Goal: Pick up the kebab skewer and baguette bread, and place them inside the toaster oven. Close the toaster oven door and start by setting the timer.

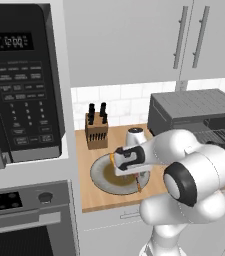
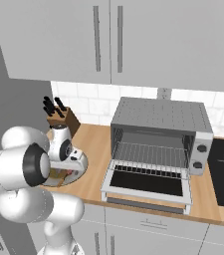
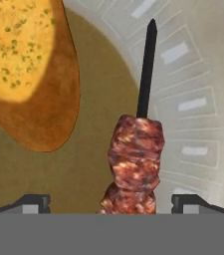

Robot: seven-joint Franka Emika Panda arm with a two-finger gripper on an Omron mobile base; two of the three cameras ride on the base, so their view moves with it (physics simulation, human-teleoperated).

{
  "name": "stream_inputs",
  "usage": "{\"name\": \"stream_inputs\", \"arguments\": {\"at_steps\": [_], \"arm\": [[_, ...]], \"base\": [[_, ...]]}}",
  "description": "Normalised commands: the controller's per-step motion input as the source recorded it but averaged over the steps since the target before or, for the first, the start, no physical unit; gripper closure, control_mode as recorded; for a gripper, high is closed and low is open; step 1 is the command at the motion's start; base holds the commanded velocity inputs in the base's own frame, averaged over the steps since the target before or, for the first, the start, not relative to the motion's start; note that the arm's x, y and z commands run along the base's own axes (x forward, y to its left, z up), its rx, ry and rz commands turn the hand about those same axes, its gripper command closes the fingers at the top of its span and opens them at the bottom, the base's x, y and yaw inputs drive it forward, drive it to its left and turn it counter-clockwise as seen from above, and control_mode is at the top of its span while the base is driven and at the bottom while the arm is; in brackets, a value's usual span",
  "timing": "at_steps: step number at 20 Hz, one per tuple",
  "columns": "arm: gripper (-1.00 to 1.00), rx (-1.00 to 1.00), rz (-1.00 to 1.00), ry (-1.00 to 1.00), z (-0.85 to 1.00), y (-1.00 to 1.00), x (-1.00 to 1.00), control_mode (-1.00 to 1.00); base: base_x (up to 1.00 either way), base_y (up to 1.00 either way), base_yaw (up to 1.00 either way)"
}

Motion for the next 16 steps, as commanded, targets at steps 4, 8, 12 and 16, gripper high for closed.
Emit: {"name": "stream_inputs", "arguments": {"at_steps": [4, 8, 12, 16], "arm": [[1.00, 0.00, 0.00, -0.05, -0.30, 0.00, 0.03, -1.00], [1.00, 0.00, 0.00, -0.03, -0.35, -0.04, -0.14, -1.00], [1.00, 0.01, -0.05, -0.06, -0.22, -0.38, -0.44, -1.00], [1.00, 0.02, -0.09, -0.08, -0.19, -0.39, -0.41, -1.00]], "base": [[0.00, 0.00, 0.00], [0.00, 0.00, 0.00], [0.00, 0.00, 0.00], [0.00, 0.00, 0.00]]}}
